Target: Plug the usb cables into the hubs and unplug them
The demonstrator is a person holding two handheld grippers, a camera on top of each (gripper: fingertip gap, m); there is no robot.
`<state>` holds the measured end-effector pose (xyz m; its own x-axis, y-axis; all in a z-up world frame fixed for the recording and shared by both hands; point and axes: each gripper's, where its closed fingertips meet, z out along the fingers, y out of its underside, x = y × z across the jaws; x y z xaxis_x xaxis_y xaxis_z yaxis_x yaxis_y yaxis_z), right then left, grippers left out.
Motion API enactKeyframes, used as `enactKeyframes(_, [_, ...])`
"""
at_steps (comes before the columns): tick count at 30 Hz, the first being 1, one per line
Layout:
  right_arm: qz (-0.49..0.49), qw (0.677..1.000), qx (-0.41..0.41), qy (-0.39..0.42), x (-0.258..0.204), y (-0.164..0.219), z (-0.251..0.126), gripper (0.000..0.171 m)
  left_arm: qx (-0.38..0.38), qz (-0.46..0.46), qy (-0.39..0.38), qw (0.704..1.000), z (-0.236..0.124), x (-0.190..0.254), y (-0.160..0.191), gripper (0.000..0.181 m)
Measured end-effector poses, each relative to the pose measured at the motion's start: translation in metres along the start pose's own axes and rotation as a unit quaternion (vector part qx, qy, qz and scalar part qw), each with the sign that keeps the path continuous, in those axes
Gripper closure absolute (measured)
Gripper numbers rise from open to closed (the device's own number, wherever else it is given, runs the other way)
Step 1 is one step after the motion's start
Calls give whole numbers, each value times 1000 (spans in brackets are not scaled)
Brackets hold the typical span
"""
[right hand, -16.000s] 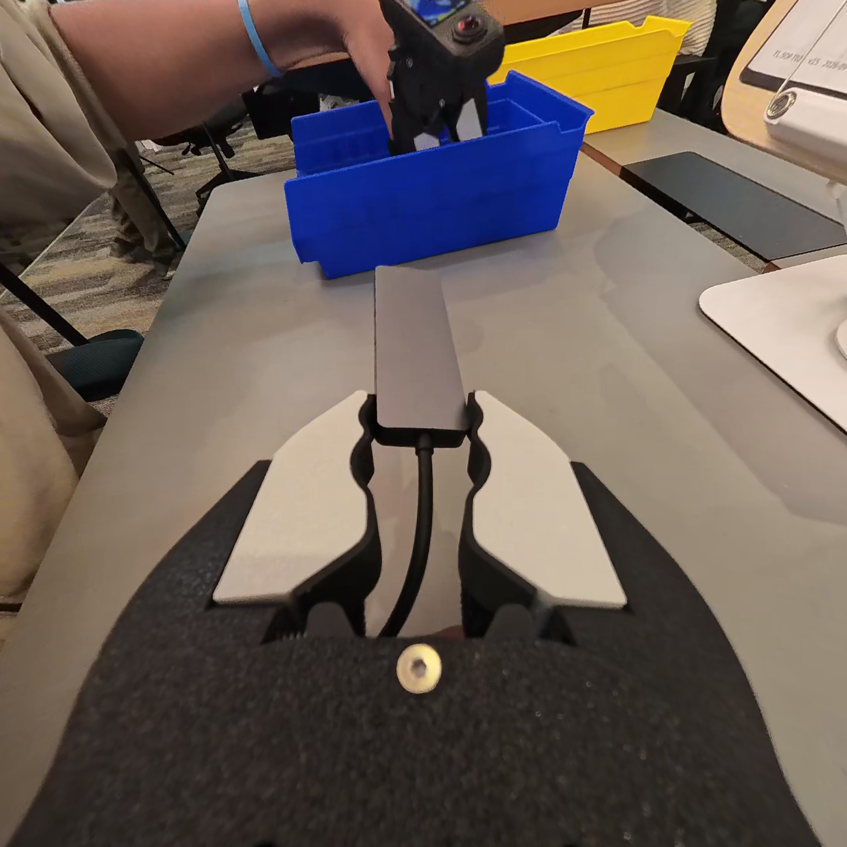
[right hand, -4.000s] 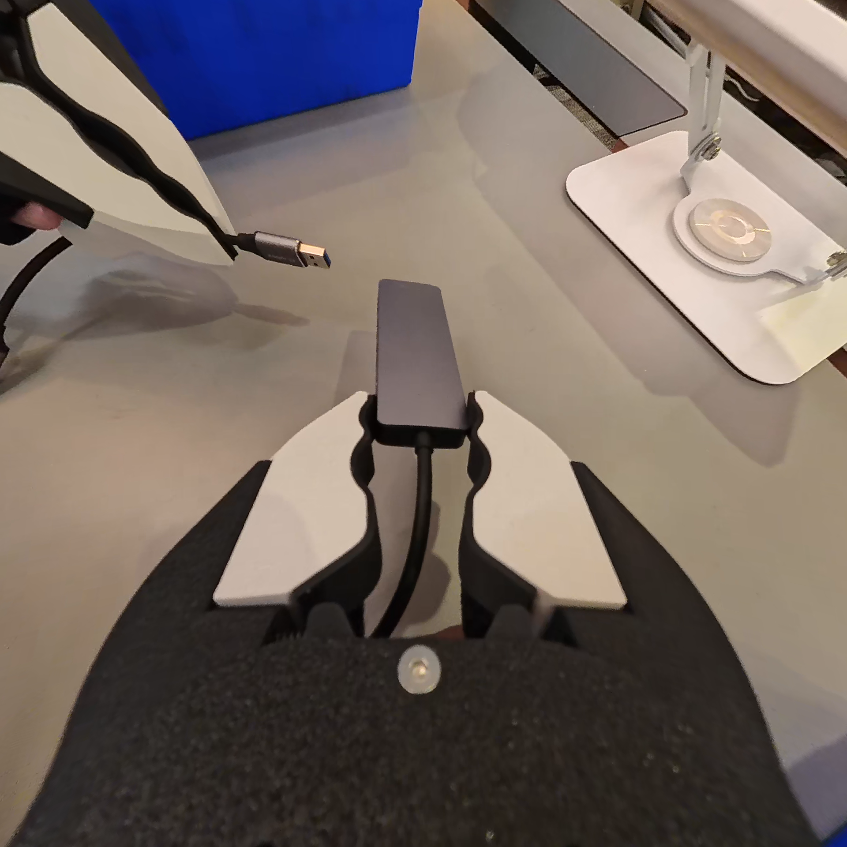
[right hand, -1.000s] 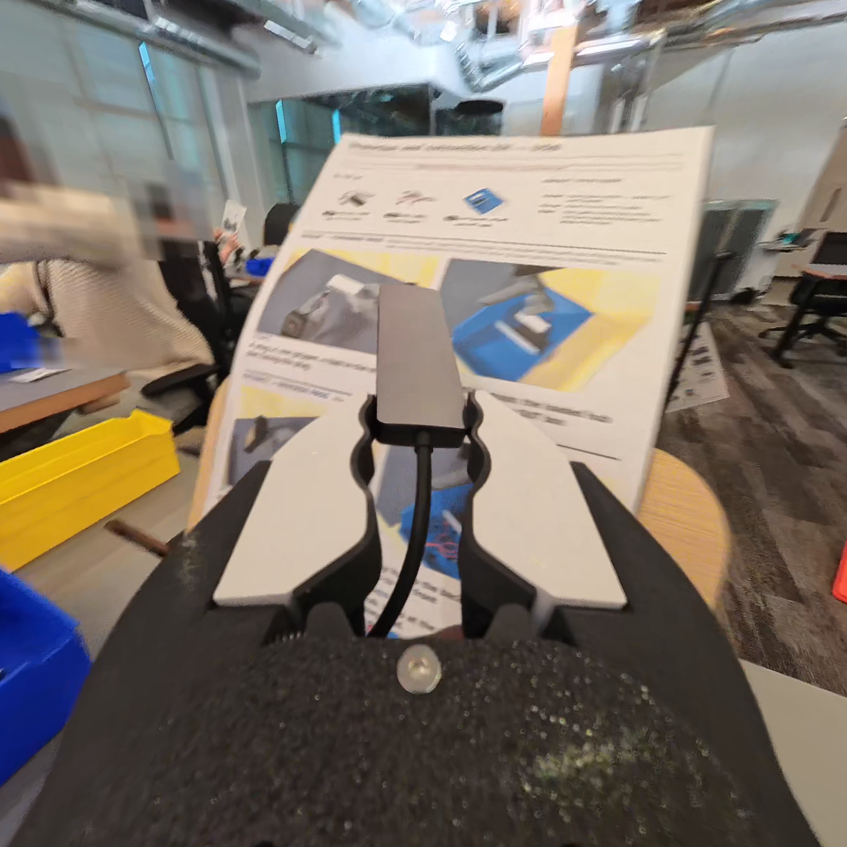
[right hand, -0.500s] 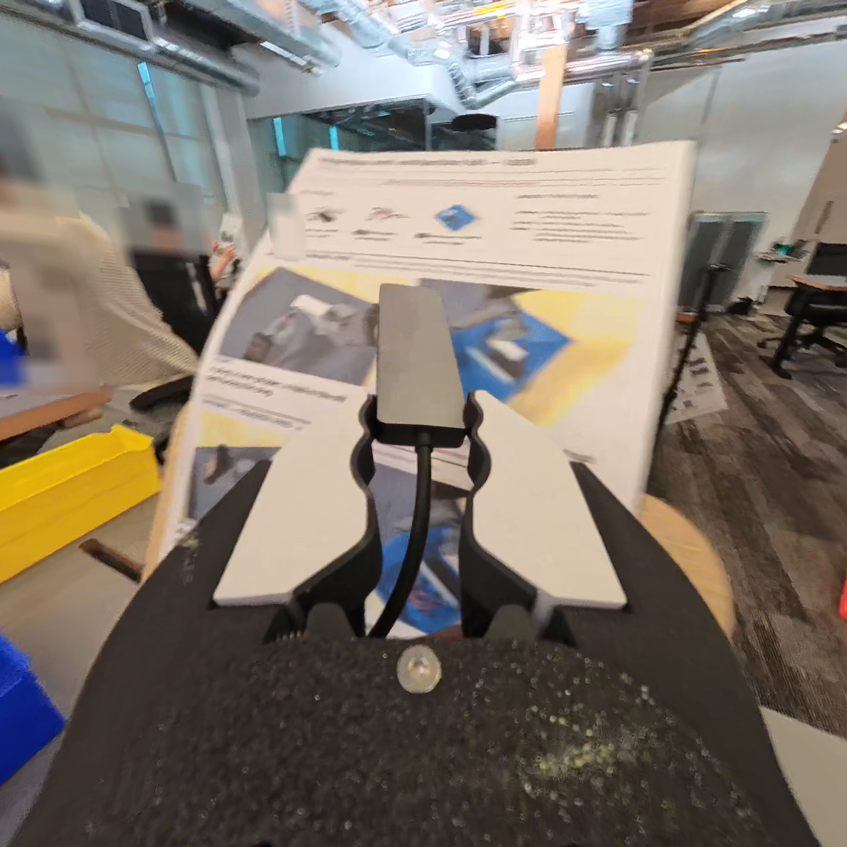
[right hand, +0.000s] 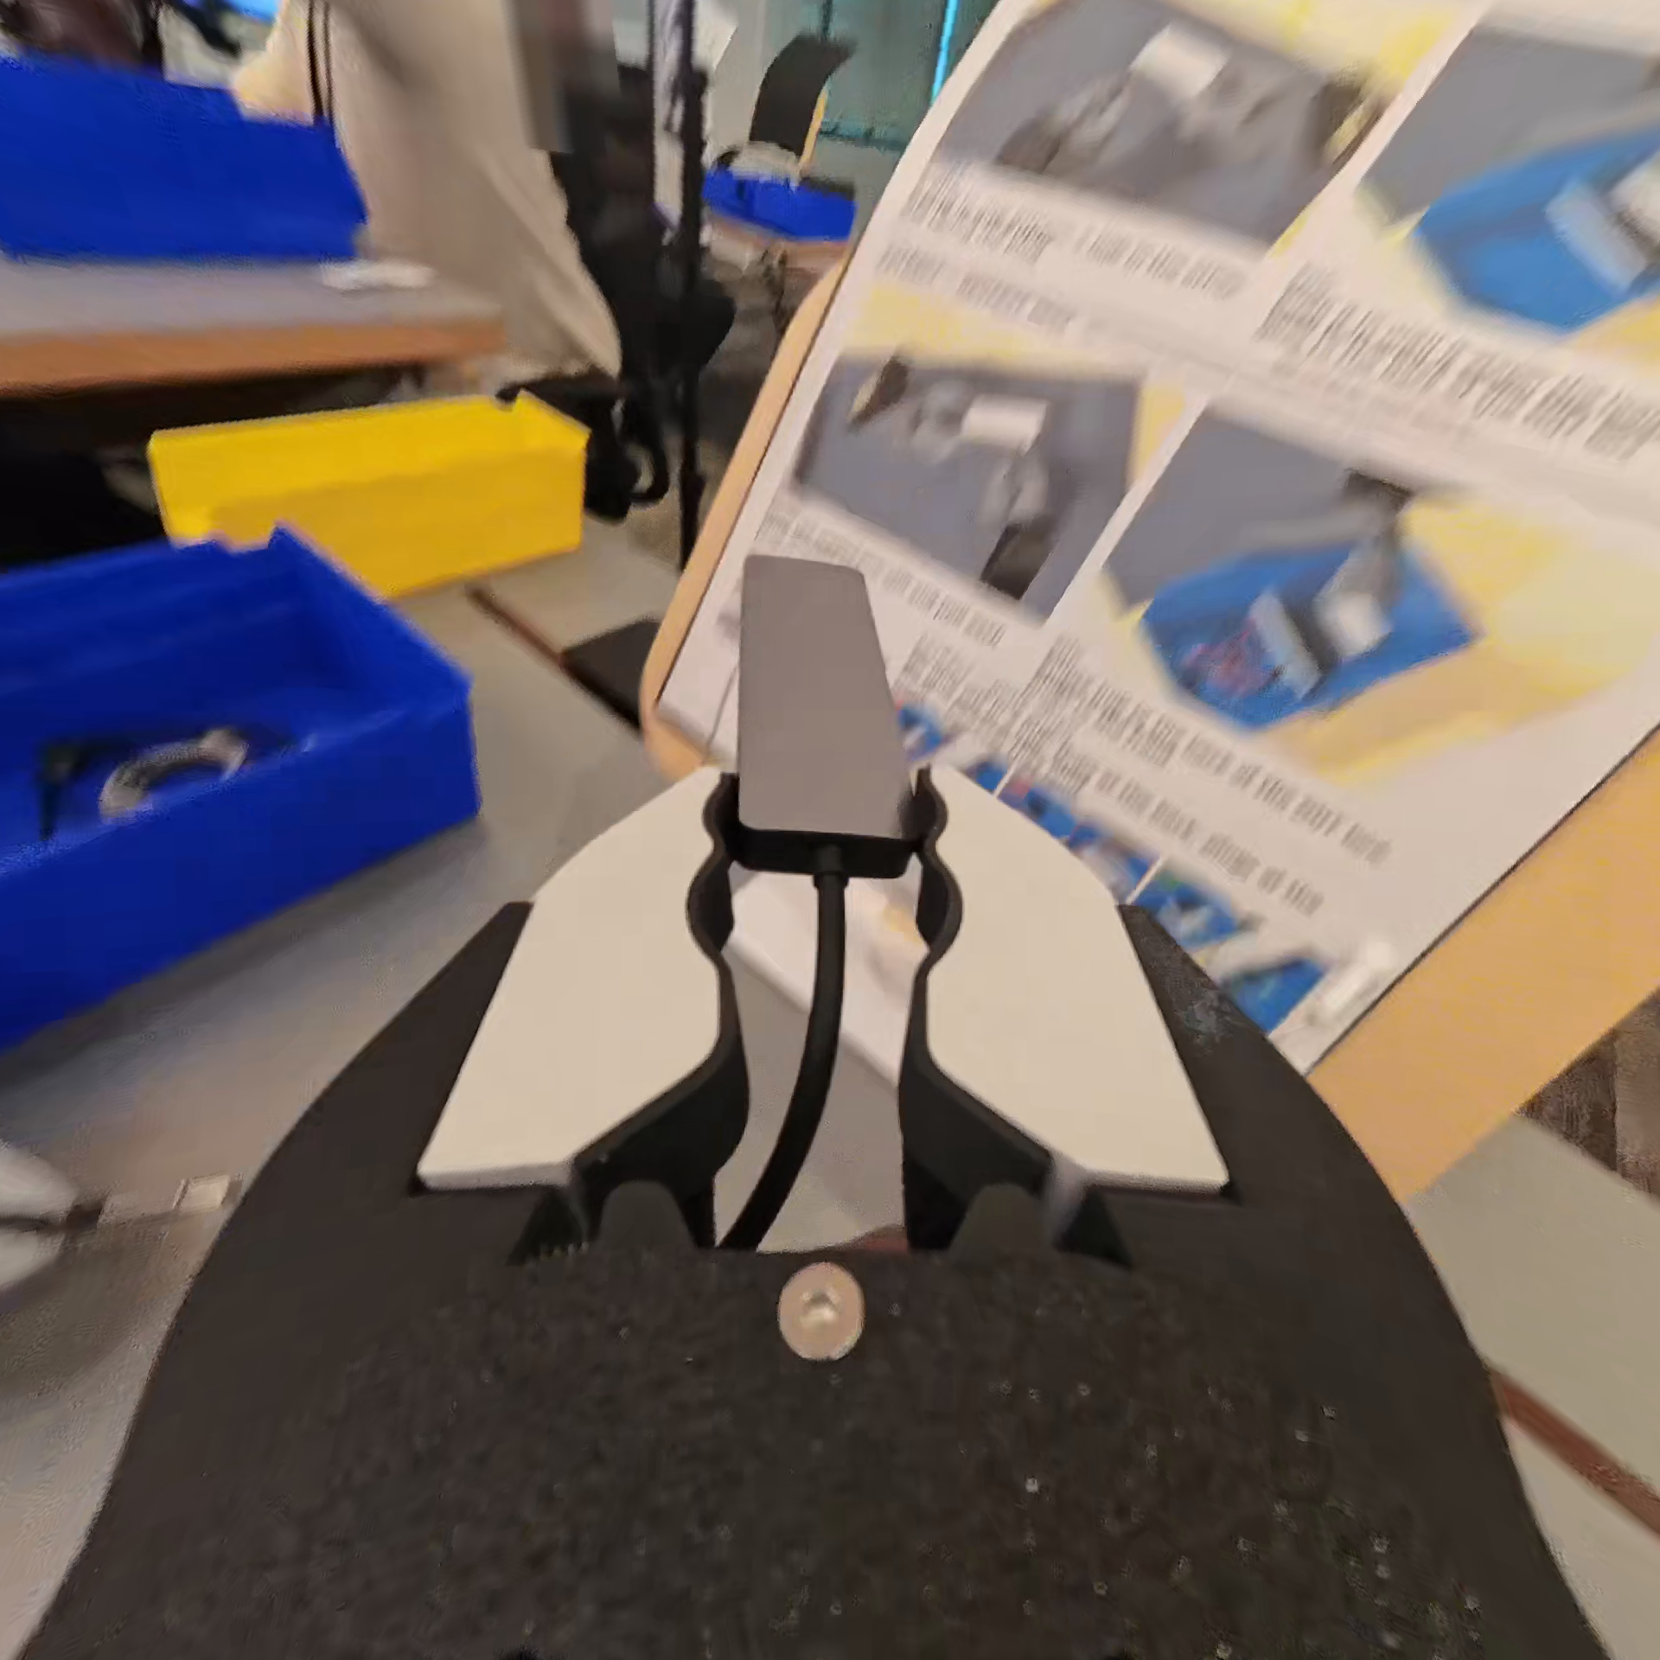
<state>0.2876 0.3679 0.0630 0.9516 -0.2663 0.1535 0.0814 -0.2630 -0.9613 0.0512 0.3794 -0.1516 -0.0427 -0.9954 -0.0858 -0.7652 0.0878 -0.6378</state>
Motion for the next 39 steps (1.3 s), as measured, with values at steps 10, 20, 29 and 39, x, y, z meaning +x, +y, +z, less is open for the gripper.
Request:
enactKeyframes(10, [-53, 982, -158, -86, -95, 159, -54, 134, -22, 12, -31, 999, -6, -12, 8, 177])
enactKeyframes(20, [-65, 972, -183, -132, -111, 171, -65, 134, -40, 22, -39, 998, -14, -19, 18, 177])
enactKeyframes(29, [-40, 975, -160, -146, -113, 190, -69, 134, -51, 28, -15, 998, -20, -17, 29, 177])
enactKeyframes(39, [-82, 944, -191, -256, -142, 206, -52, 134, -57, 89, 45, 993, 2, 30, 6, 178])
